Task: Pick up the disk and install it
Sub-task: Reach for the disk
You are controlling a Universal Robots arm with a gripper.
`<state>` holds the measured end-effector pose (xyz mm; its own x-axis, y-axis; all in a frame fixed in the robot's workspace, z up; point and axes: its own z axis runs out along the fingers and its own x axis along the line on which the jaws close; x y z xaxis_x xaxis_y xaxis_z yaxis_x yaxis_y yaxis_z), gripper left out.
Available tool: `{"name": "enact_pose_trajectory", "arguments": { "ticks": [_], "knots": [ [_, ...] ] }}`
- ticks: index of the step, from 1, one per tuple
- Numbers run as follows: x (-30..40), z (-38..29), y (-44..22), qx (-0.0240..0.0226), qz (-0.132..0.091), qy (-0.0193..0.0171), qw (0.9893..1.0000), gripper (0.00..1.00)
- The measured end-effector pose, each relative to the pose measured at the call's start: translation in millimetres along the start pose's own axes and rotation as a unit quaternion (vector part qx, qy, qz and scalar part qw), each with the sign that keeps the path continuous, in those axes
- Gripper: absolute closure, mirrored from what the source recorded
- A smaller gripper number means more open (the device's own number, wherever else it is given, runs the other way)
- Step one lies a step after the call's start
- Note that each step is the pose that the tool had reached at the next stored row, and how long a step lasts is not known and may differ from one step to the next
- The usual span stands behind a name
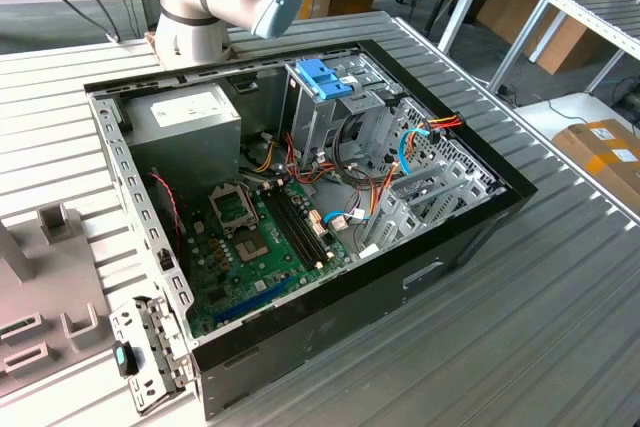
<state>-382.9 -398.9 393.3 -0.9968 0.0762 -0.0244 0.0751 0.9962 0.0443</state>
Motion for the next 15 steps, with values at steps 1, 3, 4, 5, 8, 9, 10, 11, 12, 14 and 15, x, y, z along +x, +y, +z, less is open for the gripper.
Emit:
{"name": "enact_pose_trajectory", "arguments": {
  "ticks": [1, 3, 4, 5, 8, 9, 10, 11, 12, 14, 15],
  "knots": [
    [1.6, 0.0, -0.1, 0.0000, 0.000, 0.0000, 1.0000, 0.90],
    [6.9, -0.1, -0.5, 0.0000, 0.000, 0.0000, 1.0000, 0.90],
    [10.6, -0.2, -0.8, 0.0000, 0.000, 0.0000, 1.0000, 0.90],
    [12.5, -0.3, -1.0, 0.0000, 0.000, 0.0000, 1.0000, 0.90],
    [22.4, -0.6, -1.7, 0.0000, 0.000, 0.0000, 1.0000, 0.90],
    [23.9, -0.6, -1.8, 0.0000, 0.000, -0.0001, 1.0000, 0.90],
    [25.5, -0.6, -1.9, 0.0000, 0.000, 0.0000, 1.0000, 0.90],
    [27.6, -0.7, -2.1, 0.0000, 0.000, 0.0000, 1.0000, 0.90],
    [30.4, -0.8, -2.3, 0.0000, 0.000, 0.0000, 1.0000, 0.90],
    [34.8, -1.0, -2.6, 0.0000, 0.000, 0.0000, 1.0000, 0.90],
    [36.1, -1.0, -2.7, 0.0000, 0.000, 0.0000, 1.0000, 0.90]
  ]
}}
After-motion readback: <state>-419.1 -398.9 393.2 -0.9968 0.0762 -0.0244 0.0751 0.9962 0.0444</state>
